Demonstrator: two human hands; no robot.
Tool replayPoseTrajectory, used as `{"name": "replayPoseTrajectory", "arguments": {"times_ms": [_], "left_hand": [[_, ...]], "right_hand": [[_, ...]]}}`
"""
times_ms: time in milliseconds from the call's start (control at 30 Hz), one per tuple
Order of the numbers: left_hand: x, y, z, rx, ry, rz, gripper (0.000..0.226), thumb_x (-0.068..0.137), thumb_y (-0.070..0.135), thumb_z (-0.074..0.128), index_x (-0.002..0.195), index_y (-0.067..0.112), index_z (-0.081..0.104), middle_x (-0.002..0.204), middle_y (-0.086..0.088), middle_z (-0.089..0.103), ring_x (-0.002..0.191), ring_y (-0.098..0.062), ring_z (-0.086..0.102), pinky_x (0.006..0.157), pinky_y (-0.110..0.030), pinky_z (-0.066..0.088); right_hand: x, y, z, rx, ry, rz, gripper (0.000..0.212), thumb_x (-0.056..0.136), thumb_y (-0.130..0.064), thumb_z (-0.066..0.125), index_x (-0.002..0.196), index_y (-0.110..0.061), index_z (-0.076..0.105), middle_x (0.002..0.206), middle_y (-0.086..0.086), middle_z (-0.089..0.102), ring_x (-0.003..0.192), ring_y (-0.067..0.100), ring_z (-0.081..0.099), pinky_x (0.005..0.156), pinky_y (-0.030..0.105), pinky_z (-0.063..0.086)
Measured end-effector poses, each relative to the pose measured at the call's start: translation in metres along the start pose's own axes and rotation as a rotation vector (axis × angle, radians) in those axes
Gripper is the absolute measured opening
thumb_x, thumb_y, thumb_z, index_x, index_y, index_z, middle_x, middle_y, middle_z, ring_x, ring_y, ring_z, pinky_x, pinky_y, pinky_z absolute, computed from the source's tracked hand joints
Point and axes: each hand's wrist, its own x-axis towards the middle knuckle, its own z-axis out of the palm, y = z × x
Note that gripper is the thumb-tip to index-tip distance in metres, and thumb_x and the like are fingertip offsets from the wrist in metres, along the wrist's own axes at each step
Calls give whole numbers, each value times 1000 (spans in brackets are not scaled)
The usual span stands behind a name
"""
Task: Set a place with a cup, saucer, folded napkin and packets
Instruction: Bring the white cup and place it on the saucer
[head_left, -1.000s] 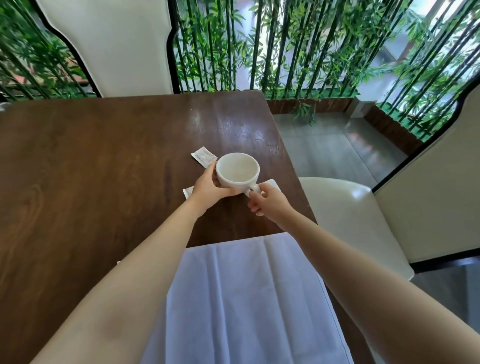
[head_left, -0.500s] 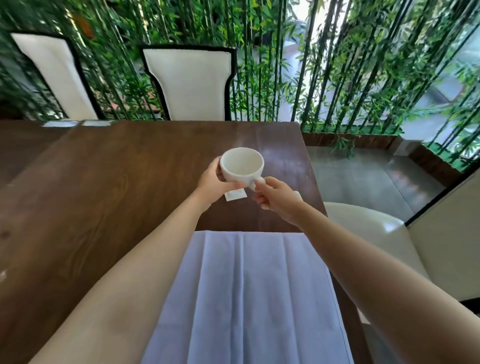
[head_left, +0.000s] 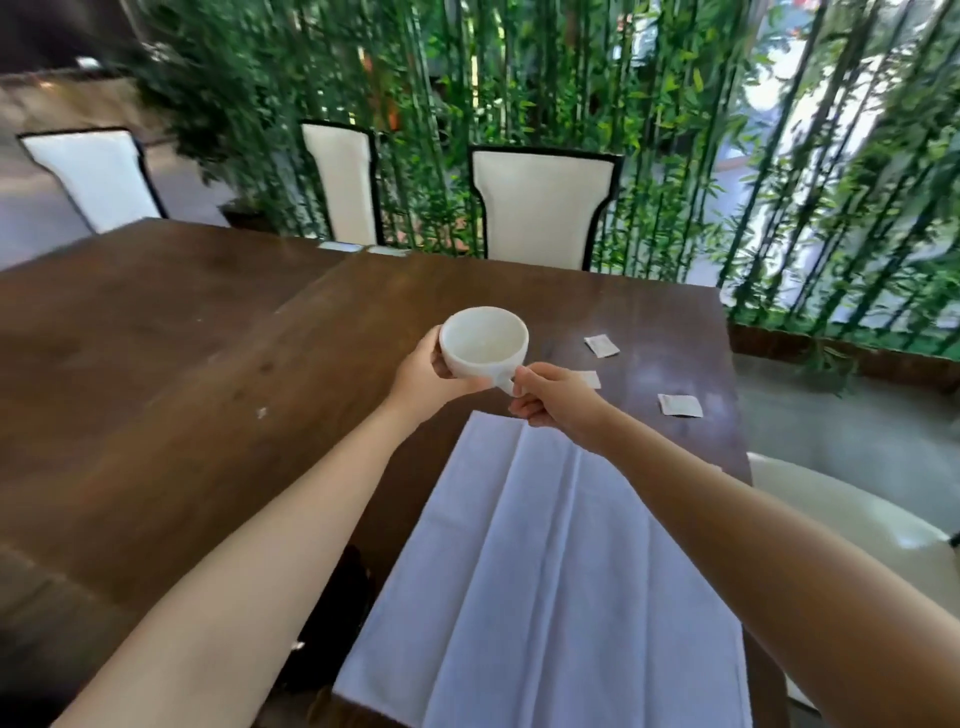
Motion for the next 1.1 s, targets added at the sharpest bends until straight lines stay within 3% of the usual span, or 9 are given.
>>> {"name": "replayPoseTrajectory", "arguments": {"times_ms": [133, 300, 467, 633, 700, 833, 967, 1100], "left_hand": [[-50, -4, -46, 49, 89, -32, 75, 57, 33, 85, 123, 28, 50, 126, 2, 59, 116, -17, 55, 97, -47, 49], [-112, -20, -90, 72, 199, -122, 79, 45, 48, 82, 116, 41, 48, 121, 11, 58, 114, -11, 55, 87, -28, 51], [-166, -57, -116, 44, 252, -208, 70, 44, 47, 87, 102, 59, 49, 119, 16, 59, 113, -8, 56, 93, -36, 51], [-210, -93, -122, 38, 290, -286, 80, 44, 49, 88, 114, 48, 49, 121, 11, 60, 114, -12, 57, 94, -42, 52], [-222, -106, -122, 35, 291, -320, 87, 45, 50, 88, 121, 39, 47, 122, 11, 59, 114, -12, 57, 94, -40, 52], [-239, -125, -120, 20, 298, -371, 84, 49, 43, 87, 121, 40, 44, 121, 16, 56, 115, -11, 55, 87, -27, 53], [-248, -142, -114, 13, 318, -403, 87, 56, 31, 87, 130, 29, 42, 127, 7, 54, 117, -14, 53, 93, -35, 52], [-252, -155, -109, -5, 310, -425, 88, 58, 25, 87, 132, 28, 39, 126, 8, 52, 118, -14, 50, 92, -32, 50]], "right_hand": [[-12, -4, 48, -78, -124, -18, 31, 98, -35, 40, 84, -14, 58, 83, 9, 60, 69, 10, 58, 73, 23, 51], [-31, -1, 108, -82, -267, -5, 31, 98, -35, 40, 83, -15, 57, 81, 7, 58, 72, 11, 56, 70, 20, 49], [-51, 23, 153, -53, -407, 34, 31, 98, -32, 39, 85, -8, 54, 82, 10, 53, 69, 10, 51, 69, 21, 42], [-62, 51, 184, -57, -487, 103, 27, 99, -28, 39, 95, -6, 53, 85, 12, 50, 70, 13, 49, 69, 23, 40], [-63, 64, 193, -78, -510, 123, 27, 99, -29, 39, 93, -7, 54, 84, 11, 51, 69, 11, 49, 67, 21, 40], [-63, 86, 206, -159, -513, 162, 29, 98, -31, 39, 83, -13, 56, 83, 10, 58, 66, 11, 52, 62, 19, 43], [-60, 100, 215, -237, -490, 181, 29, 97, -32, 40, 82, -15, 59, 80, 7, 62, 65, 10, 54, 64, 21, 43], [-57, 111, 217, -321, -469, 168, 32, 97, -33, 41, 79, -18, 62, 75, 3, 61, 64, 10, 53, 62, 19, 44]]}}
